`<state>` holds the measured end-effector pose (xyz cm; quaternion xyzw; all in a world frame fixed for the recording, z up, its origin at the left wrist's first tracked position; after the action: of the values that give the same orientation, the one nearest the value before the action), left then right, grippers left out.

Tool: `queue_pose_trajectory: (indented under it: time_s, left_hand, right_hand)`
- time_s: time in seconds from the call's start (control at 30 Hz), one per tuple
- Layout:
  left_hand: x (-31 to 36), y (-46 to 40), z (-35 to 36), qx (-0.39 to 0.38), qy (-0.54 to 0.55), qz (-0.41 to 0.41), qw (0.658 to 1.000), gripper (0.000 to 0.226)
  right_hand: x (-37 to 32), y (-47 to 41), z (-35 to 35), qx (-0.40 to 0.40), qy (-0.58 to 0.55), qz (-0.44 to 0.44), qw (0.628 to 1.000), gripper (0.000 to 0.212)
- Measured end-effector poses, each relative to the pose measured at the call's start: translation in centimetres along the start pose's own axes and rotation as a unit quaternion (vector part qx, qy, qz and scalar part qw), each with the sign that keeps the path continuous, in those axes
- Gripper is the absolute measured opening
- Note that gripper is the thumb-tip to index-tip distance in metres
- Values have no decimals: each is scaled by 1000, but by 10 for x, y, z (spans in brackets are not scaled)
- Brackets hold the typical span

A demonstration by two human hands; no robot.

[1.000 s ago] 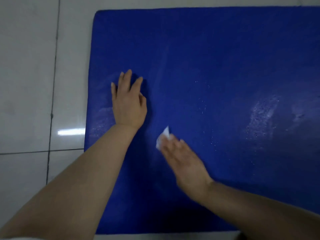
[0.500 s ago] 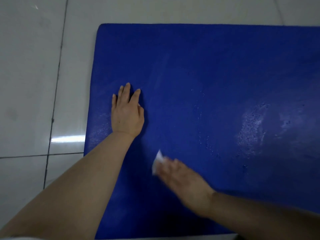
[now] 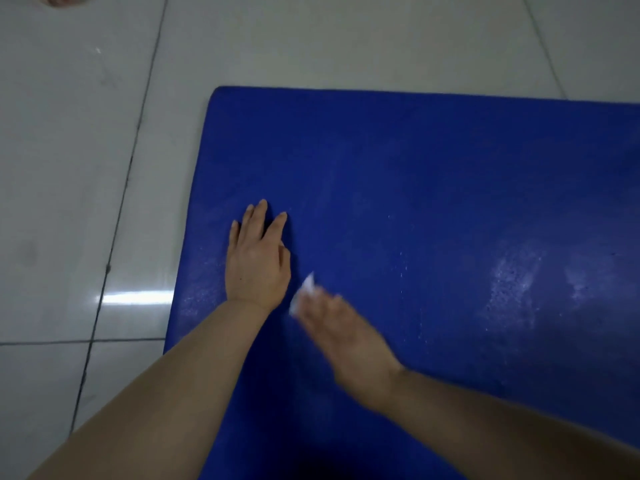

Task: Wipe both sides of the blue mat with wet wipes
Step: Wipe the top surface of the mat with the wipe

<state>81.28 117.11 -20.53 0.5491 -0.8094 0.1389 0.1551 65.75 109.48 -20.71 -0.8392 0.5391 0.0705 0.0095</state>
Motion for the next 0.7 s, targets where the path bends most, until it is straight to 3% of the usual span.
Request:
queue_pose_trajectory:
  time_s: [0.07,0.1,0.17,0.27,0.3,0.4,0.5,0.7]
  left_hand:
    - [0,0,0,6,6,1,1000,47]
    - [0,0,0,6,7,-1,1000,47]
    - [-1,0,0,6,9,-2,1000,45]
    - [-1,0,-2,19,25,-2,1000,45]
    - [-2,-1,-3,27,34,-7,999,45]
    - [-3,-14,-6,54,67,-13,996,39]
    - [1,-48,-8,60,78,-15,995,36]
    - [-1,-91,4,17,-20,-49,998,45]
  right_hand:
    - [-6,2,6,-1,-9,-51,999,62]
    - [6,-7,0,19,11,-32,999,63]
    - [47,-31,-12,44,28,40,998,67]
    - [89,-57,-28,84,-38,160,983,70]
    - [85,-58,-29,86,-31,158,983,68]
    - [53,-47,-19,36,-64,24,997,78]
    - [61,-59,-21,43,-76,-3,996,82]
    - [148,-120,-41,77,-76,199,974,68]
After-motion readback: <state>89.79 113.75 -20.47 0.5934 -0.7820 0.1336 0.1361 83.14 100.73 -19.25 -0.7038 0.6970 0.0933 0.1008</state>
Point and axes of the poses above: each hand's wrist, its own y-axis away from the middle knuckle, its own z-axis out of the palm, x = y × z, the point moved 7 cm from there along -y, towards the middle knuckle, and after that the axes turned 3 degrees about -x, right-handed, at the moved point
